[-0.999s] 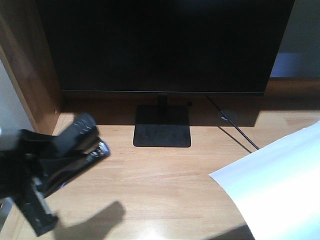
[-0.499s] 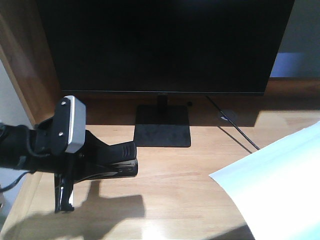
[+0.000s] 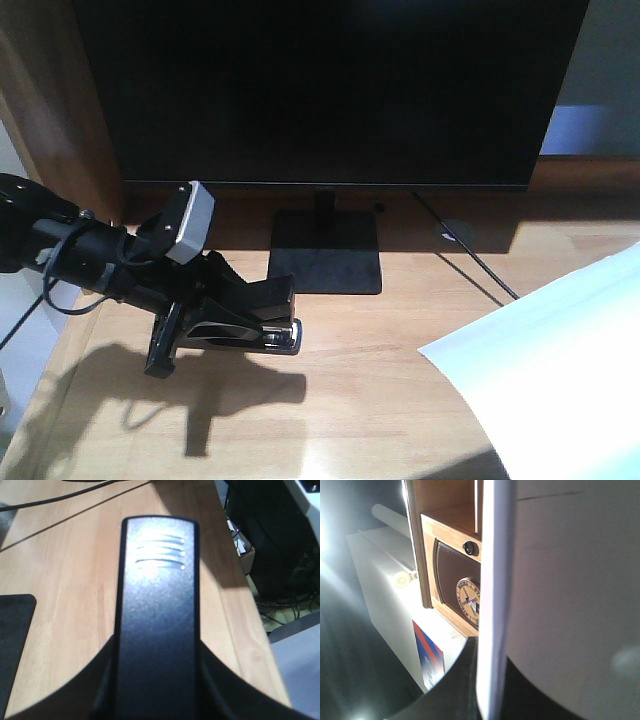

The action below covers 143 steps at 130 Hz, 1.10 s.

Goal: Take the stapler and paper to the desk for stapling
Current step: 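Lower the stapler onto the desk with the left gripper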

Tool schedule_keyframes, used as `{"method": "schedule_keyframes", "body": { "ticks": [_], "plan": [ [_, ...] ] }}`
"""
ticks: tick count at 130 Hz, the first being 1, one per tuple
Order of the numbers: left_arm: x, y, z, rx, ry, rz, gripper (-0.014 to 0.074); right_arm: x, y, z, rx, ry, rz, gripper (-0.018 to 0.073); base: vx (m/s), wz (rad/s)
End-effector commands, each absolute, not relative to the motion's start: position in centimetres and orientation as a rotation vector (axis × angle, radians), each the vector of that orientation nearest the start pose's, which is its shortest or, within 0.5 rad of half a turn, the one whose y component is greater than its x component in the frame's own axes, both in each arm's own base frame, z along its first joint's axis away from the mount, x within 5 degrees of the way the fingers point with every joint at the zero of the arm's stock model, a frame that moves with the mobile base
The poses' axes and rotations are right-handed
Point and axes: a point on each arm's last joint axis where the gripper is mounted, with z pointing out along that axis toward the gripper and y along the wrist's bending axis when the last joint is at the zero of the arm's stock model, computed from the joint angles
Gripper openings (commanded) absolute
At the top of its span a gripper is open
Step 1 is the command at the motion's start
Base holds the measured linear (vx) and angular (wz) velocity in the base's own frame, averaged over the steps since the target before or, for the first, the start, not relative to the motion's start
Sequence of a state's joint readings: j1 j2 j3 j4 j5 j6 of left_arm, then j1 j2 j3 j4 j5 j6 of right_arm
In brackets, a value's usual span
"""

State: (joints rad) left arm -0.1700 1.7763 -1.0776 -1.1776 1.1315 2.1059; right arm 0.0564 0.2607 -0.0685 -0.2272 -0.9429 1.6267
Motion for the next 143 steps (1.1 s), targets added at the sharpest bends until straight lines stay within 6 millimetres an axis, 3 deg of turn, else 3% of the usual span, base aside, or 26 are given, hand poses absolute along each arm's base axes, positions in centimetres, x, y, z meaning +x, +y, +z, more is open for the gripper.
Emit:
{"method": "schedule_keyframes", "body": {
  "ticks": [1,143],
  "plan": [
    [31.5,-13.5,23.7,1.566,1.455,-0.871,-0.0006,4.5,1.9,30.5,0.346,0.701,1.534,-0.0007,0.00,0.00],
    [34.1,-13.9,13.2,1.497,1.760,-0.949,-0.0005,4.5,1.9,30.5,0.347,0.702,1.534,-0.0007,0.00,0.00]
  ]
}}
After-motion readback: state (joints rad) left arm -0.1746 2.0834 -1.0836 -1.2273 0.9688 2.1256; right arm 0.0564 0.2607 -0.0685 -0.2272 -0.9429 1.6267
